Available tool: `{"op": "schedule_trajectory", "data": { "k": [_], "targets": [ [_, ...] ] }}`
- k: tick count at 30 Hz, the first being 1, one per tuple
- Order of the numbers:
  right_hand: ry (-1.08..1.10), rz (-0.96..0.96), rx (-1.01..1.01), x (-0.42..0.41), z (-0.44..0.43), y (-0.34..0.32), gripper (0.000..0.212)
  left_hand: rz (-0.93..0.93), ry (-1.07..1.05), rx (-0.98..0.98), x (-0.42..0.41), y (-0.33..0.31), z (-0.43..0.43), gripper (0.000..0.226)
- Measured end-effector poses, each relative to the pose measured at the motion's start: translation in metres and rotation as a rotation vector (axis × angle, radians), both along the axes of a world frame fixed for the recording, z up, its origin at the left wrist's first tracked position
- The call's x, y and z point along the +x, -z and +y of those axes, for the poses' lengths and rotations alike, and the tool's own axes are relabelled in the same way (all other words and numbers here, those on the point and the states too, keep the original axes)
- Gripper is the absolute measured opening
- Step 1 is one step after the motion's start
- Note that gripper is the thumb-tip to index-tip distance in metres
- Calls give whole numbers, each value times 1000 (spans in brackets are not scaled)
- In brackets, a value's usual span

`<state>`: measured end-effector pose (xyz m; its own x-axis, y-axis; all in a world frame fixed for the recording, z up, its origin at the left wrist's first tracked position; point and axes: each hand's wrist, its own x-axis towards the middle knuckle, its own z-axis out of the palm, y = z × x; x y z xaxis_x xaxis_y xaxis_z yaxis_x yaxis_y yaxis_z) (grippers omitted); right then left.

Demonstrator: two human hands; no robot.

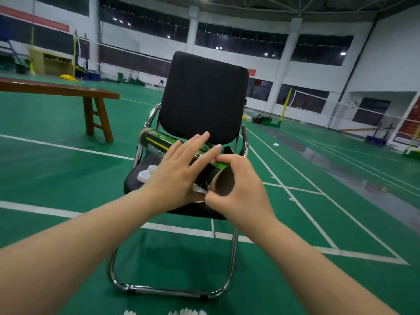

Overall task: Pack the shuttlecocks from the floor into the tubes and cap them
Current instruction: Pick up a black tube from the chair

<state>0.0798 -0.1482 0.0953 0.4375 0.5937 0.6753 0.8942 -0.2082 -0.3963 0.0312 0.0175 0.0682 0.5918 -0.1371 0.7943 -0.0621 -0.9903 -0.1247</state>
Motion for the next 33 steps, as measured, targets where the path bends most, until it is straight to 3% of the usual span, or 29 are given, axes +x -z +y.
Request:
{"op": "schedule_trajectory", "data": {
  "k": [5, 13, 20, 29, 33],
  "targets": [
    [-151, 191, 6, -38, -39, 24, 54, 85, 91, 195, -47, 5, -28, 77],
    [-300, 385, 12, -71, -58, 75, 53, 232, -6, 234, -100, 44, -50, 83],
    [-384, 547, -196, -70, -56, 141, 51, 437, -104, 90, -123, 117, -59, 88],
    [-261, 866, -445, -53, -44, 266, 61, 848, -183, -108, -109, 253, -49, 98],
    [-182, 989, -490, -37, -37, 303, 59, 918, -252, -214, -96, 288, -41, 97]
  ]
}}
